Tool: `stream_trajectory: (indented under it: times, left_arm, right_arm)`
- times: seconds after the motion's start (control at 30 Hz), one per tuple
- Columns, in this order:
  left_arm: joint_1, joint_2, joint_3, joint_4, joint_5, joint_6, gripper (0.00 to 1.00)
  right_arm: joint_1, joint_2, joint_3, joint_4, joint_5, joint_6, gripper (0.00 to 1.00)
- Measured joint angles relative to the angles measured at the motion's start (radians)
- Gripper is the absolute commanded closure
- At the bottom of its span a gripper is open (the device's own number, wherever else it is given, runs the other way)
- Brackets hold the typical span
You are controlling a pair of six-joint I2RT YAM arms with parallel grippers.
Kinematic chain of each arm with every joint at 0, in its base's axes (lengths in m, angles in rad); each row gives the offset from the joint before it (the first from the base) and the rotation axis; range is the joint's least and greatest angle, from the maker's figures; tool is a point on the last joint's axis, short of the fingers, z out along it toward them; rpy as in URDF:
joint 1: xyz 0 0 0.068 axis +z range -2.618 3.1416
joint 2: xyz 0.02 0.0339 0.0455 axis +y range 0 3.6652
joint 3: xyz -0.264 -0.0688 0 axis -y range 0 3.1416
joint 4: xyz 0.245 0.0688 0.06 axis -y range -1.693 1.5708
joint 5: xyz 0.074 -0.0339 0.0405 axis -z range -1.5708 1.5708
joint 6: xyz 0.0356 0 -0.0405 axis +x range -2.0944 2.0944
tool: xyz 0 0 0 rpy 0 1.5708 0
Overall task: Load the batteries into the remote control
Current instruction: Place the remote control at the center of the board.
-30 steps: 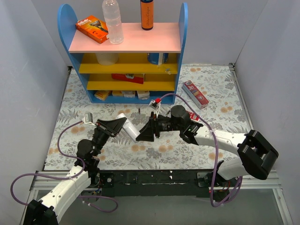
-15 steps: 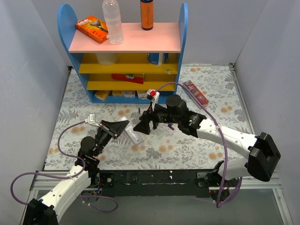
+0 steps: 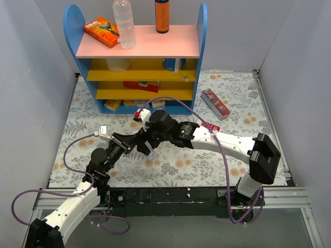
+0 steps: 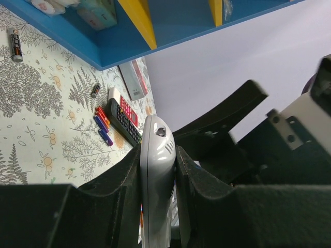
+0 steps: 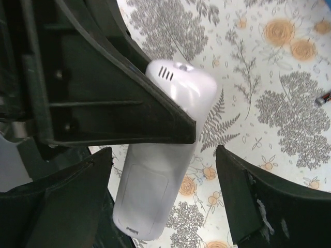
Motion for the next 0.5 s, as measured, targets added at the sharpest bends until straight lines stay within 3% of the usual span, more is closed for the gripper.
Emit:
stream_trajectory:
  times: [0.1,0.27,0.4,0.47,0.5]
  left_arm:
    - [0.000,0.000,0.006,-0.013,-0.008,0.003,0.96]
    - [0.000,0.000,0.009,-0.042,-0.025,0.007,0.96]
    - [0.000,0.001,0.020,-0.071,-0.042,0.011,0.94]
    - [0.000,0.002,0.027,-0.074,-0.046,0.014,0.85]
    - [0.000,0.001,0.029,-0.074,-0.047,0.015,0.68]
  right_arm:
    - [0.017,0.045,0.018,-0.047,0.028,-0.008,0.14]
    - [0.043,0.086,0.042,-0.109,0.076,-0.015,0.26]
    - [0.065,0.102,0.077,-0.145,0.121,-0.019,0.49]
    - [0.076,0.108,0.097,-0.167,0.163,-0.011,0.57]
    - [0.078,0.111,0.105,-0.174,0.165,-0.009,0.64]
